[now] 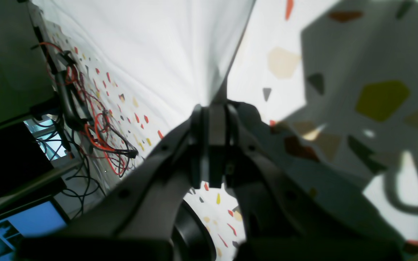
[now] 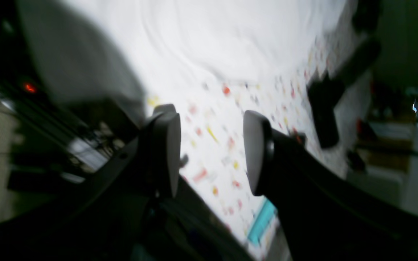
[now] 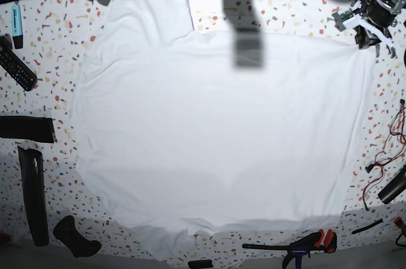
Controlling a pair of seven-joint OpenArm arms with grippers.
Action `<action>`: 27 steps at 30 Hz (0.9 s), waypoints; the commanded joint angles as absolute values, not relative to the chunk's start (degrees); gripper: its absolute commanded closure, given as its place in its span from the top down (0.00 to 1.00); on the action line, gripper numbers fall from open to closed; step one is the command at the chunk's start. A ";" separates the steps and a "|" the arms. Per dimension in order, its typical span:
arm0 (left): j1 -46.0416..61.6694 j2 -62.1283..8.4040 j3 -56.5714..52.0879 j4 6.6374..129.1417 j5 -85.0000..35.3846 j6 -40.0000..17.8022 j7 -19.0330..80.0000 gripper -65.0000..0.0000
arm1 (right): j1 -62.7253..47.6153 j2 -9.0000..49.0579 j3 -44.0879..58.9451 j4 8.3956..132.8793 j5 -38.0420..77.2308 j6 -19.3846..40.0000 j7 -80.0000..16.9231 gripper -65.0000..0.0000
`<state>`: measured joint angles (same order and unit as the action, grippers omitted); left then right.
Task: Fold the T-shirt properly
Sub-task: 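Move both grippers down toward the shoulder corners of the white T-shirt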
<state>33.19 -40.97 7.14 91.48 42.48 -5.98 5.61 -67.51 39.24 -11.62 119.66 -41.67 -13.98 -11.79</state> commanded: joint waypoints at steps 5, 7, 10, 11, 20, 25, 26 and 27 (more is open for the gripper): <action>33.47 -41.93 6.85 94.37 42.41 -5.74 5.80 0.00 | -63.29 39.68 -17.06 120.55 -42.00 -9.45 -14.46 0.43; 33.47 -41.93 6.85 95.20 42.41 -5.76 5.80 0.00 | -60.45 39.68 -19.70 120.53 -41.52 -1.58 -17.12 0.43; 33.47 -41.93 6.85 95.74 42.41 -5.76 5.80 0.00 | -56.97 39.68 -24.03 120.51 -41.23 6.79 -20.05 0.43; 33.47 -41.93 6.85 95.74 42.41 -5.76 5.80 0.00 | -56.16 39.68 -25.30 120.51 -41.54 7.16 -20.03 0.43; 33.47 -41.91 6.85 95.72 42.39 -5.76 5.78 0.00 | -51.88 39.68 -30.48 120.49 -45.12 7.31 -28.84 0.58; 33.47 -41.91 6.85 95.72 42.39 -5.76 5.78 0.00 | -51.88 39.70 -30.35 120.36 -46.15 7.31 -28.47 0.58; 33.47 -41.91 6.85 95.72 42.39 -5.76 5.78 0.00 | -51.83 39.68 -30.33 120.07 -46.15 7.31 -28.51 0.58; 33.47 -41.91 6.85 95.72 42.39 -5.76 5.78 0.00 | -51.68 39.68 -30.35 119.52 -46.15 7.31 -28.53 0.58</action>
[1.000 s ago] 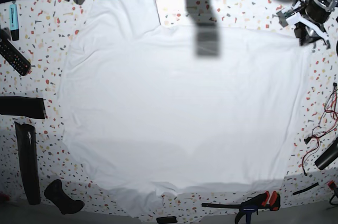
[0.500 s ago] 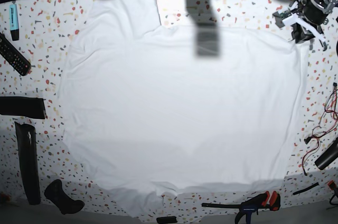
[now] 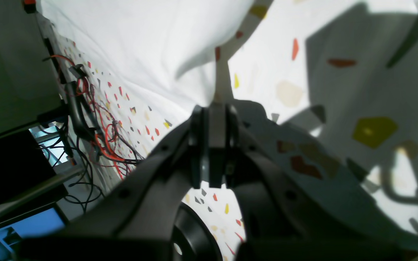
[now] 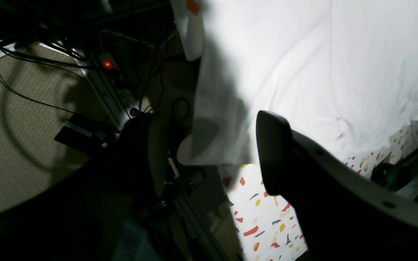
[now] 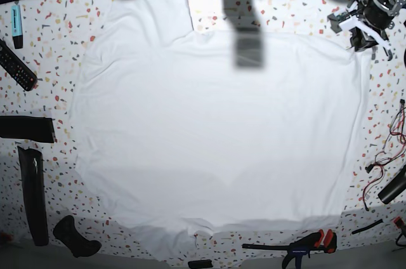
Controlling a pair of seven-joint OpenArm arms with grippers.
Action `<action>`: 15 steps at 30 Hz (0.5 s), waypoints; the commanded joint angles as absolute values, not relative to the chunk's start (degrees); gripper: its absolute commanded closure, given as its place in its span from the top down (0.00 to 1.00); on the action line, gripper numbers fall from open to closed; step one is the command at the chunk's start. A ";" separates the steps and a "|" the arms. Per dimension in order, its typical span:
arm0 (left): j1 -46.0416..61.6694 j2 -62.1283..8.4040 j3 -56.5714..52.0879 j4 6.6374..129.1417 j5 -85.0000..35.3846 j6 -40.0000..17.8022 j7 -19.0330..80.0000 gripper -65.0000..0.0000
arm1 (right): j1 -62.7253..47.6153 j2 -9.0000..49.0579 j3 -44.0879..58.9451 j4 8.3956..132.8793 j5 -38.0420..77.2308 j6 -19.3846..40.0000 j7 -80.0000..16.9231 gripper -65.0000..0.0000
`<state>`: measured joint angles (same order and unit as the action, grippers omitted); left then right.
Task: Fold the T-shirt properly
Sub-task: 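Move both grippers down toward the shoulder corners of the white T-shirt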
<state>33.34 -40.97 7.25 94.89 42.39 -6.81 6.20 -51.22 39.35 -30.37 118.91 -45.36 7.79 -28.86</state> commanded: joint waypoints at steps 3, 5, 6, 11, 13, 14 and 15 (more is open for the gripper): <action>33.47 -41.91 6.85 95.72 42.39 -5.76 5.78 0.00 | -50.37 39.66 -30.35 116.90 -46.35 7.31 -28.53 0.58; 33.47 -41.91 6.85 95.72 42.39 -5.76 5.78 0.00 | -49.17 39.64 -30.37 115.61 -46.35 7.31 -28.56 0.58; 33.47 -41.91 6.85 95.72 42.39 -5.76 5.78 0.00 | -48.64 39.66 -30.37 115.20 -46.35 7.31 -28.53 0.58; 33.47 -41.91 6.85 95.72 42.39 -5.76 5.78 0.00 | -47.29 39.66 -30.39 114.56 -46.39 7.31 -28.45 0.58; 33.47 -41.91 6.85 95.72 42.39 -5.76 5.78 0.00 | -47.33 39.66 -30.39 114.56 -46.50 7.31 -28.36 0.58; 33.47 -41.91 6.85 95.72 42.39 -5.76 5.78 0.00 | -47.33 39.66 -30.39 114.56 -46.50 7.33 -28.38 0.57; 33.47 -41.91 6.85 95.72 42.39 -5.76 5.78 0.00 | -47.33 39.68 -30.39 114.56 -46.50 7.33 -28.38 0.54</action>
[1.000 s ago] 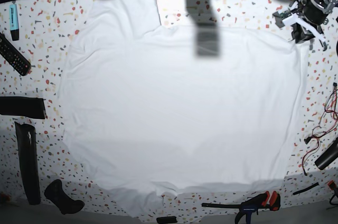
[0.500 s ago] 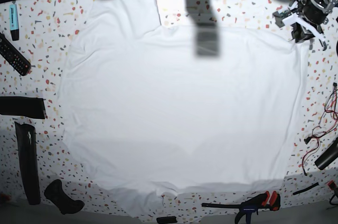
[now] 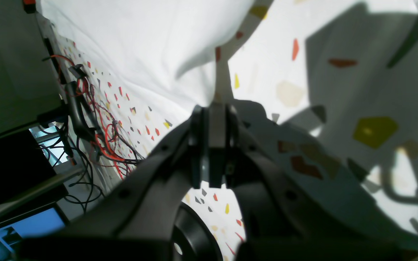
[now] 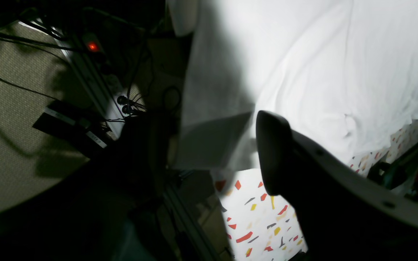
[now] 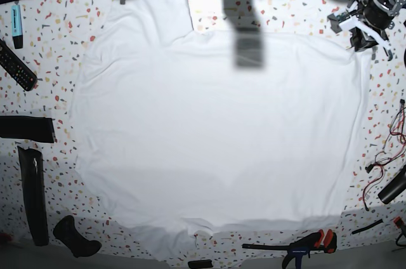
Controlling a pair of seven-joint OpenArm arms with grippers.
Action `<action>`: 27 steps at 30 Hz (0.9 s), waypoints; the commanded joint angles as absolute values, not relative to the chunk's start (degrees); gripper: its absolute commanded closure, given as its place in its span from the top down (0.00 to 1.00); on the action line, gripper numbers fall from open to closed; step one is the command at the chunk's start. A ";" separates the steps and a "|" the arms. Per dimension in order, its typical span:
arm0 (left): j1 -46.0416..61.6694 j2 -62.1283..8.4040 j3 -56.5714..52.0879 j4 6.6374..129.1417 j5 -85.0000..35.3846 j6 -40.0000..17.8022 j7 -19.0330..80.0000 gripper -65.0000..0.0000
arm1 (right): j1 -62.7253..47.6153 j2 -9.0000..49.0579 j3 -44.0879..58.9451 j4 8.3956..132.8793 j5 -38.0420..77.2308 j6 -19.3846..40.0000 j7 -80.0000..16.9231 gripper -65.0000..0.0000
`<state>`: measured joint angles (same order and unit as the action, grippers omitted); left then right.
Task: Fold the T-shirt properly
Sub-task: 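Move both grippers down toward the shoulder corners of the white T-shirt, then grasp the shirt's shoulder edges with the left and right grippers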
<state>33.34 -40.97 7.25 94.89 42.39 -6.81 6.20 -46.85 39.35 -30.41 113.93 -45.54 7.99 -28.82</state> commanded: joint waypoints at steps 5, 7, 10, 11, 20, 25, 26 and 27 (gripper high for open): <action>33.47 -41.91 6.85 95.72 42.39 -5.76 5.78 0.00 | -47.33 39.66 -30.41 114.56 -46.52 7.31 -28.36 0.21; 33.47 -41.91 6.85 95.72 42.39 -5.76 5.80 0.00 | -47.33 39.66 -30.41 114.63 -46.52 7.29 -28.34 0.10; 33.47 -41.91 6.85 95.72 42.39 -5.76 5.78 0.00 | -47.35 39.66 -30.41 114.96 -46.50 7.29 -28.34 0.04; 33.47 -41.91 6.85 95.72 42.39 -5.76 5.78 0.00 | -47.35 39.66 -30.41 115.11 -46.52 7.27 -28.34 0.04; 33.47 -41.91 6.85 95.72 42.39 -5.76 5.78 0.00 | -47.33 39.68 -30.41 119.72 -46.33 5.30 -28.64 0.00; 33.34 -41.91 6.85 95.72 42.41 -5.76 5.78 0.00 | -47.31 39.68 -30.41 123.57 -46.30 1.93 -28.99 0.00; 33.32 -41.91 6.85 95.72 42.41 -5.76 5.78 0.00 | -47.31 39.68 -30.39 124.29 -46.30 1.08 -29.02 0.00; 33.30 -41.93 6.85 95.72 42.44 -5.74 5.78 0.00 | -47.29 39.66 -30.39 124.99 -46.30 0.14 -29.06 0.00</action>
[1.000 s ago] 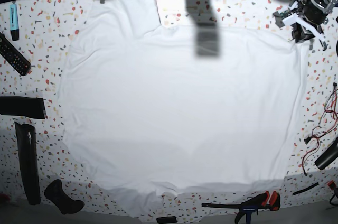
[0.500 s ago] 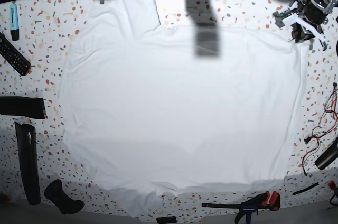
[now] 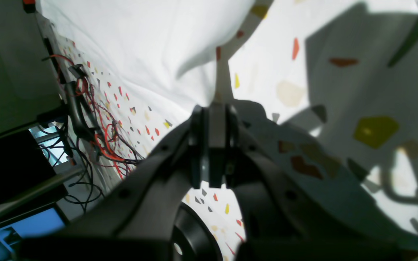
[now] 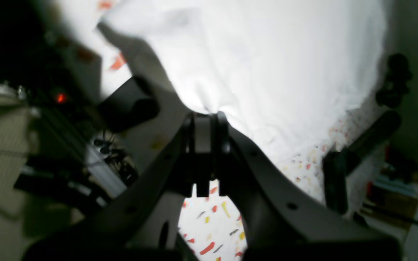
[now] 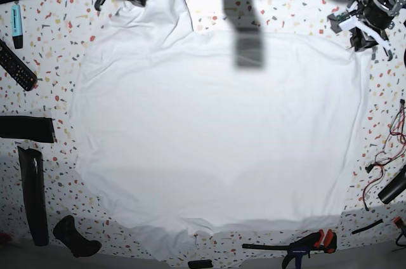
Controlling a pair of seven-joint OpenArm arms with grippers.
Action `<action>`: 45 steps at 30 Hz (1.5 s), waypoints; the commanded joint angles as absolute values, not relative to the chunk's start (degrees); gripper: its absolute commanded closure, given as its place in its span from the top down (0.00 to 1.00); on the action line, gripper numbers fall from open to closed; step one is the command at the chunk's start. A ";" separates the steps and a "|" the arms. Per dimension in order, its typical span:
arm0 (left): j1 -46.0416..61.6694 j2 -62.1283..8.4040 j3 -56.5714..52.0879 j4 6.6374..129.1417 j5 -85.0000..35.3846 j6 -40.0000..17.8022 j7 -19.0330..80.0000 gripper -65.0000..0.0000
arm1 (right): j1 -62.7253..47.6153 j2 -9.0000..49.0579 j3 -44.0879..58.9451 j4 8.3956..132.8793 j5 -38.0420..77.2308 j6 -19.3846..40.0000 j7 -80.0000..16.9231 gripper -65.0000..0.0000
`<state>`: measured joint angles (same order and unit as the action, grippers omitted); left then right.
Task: Fold the T-shirt properly
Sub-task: 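Grasp the shirt's shoulder edges with the left and right grippers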
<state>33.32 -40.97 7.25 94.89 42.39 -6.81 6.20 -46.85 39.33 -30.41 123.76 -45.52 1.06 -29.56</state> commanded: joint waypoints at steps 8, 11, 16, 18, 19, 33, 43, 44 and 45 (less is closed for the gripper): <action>33.15 -41.91 6.85 95.74 42.44 5.08 5.78 0.00 | -41.67 39.66 -30.39 126.65 -43.48 -3.05 -32.21 0.00; 32.86 -41.91 6.85 95.74 42.44 7.57 5.78 0.00 | -37.65 39.64 -30.39 126.65 -37.82 -3.01 -31.92 0.00; 31.16 -41.58 6.85 95.72 42.39 7.46 5.80 0.00 | -31.09 39.51 -30.39 126.65 -32.36 -2.96 -30.85 0.00; 30.24 -41.58 6.85 95.72 41.89 7.46 5.80 0.00 | -28.80 39.51 -30.39 126.65 -32.05 -2.96 -30.87 0.00; 29.69 -41.58 6.85 95.72 40.97 7.46 5.78 0.00 | -27.75 39.51 -30.39 126.65 -32.05 -2.96 -30.87 0.00; 19.81 -33.45 6.85 95.72 30.98 1.83 6.02 0.00 | -15.94 32.47 -29.91 126.63 -29.32 -2.96 -30.96 0.00; 14.79 -33.34 6.85 95.70 26.50 1.87 7.73 0.00 | -14.92 30.89 -21.26 122.93 -26.11 -2.96 -30.87 0.00; 14.52 -33.34 6.85 95.70 25.43 1.85 7.73 0.00 | -14.90 30.44 -20.12 121.84 -26.06 -2.98 -30.87 0.00; 14.48 -33.36 6.85 95.70 24.47 1.85 7.77 0.00 | -14.90 29.74 -18.96 120.75 -26.06 -3.01 -30.74 0.00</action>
<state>15.07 -32.38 7.25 94.89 24.38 0.89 8.38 -15.40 29.32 -19.18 119.81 -25.19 -2.26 -31.94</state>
